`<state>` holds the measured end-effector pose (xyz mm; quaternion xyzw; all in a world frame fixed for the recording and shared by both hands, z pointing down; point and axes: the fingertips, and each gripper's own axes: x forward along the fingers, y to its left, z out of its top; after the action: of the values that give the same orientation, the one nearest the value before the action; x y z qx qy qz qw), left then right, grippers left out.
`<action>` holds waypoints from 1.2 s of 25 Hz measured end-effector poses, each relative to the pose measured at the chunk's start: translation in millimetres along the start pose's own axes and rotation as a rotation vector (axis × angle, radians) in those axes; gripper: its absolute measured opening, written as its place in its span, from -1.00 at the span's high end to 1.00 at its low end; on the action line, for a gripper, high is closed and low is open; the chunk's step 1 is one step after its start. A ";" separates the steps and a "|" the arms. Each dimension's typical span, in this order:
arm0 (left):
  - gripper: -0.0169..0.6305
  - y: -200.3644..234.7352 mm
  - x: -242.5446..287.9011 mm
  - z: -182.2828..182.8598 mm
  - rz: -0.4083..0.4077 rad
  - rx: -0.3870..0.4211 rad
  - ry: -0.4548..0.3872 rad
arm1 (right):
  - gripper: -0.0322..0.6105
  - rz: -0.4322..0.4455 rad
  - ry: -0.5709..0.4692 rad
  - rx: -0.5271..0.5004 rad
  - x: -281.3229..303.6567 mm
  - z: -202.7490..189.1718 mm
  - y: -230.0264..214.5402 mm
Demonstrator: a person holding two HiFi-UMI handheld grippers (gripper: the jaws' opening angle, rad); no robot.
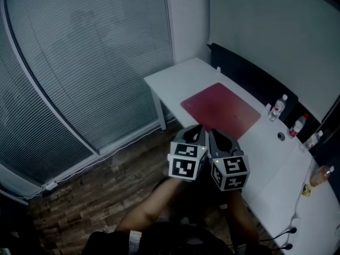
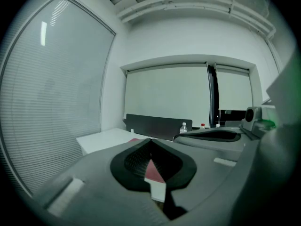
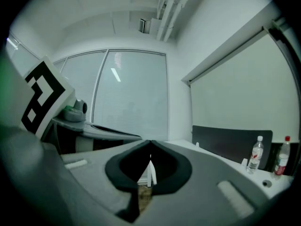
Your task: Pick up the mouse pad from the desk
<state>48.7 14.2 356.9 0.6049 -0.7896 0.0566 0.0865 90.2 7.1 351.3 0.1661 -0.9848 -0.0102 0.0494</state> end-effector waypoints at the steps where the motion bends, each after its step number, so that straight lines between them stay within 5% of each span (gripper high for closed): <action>1: 0.93 -0.1 3.6 0.9 -0.001 0.003 0.002 | 0.89 -0.003 -0.002 0.001 1.6 0.9 -3.2; 13: 0.93 13.9 53.6 2.3 -0.050 0.014 0.022 | 0.89 -0.063 0.017 0.004 39.3 -1.5 -36.3; 30: 0.93 118.6 169.4 13.6 -0.249 -0.002 0.061 | 0.89 -0.239 0.085 0.008 190.6 -2.1 -64.3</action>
<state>-109.6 -117.6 380.1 0.6960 -0.7056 0.0631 0.1172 -67.8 -116.2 368.9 0.2827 -0.9551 -0.0050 0.0889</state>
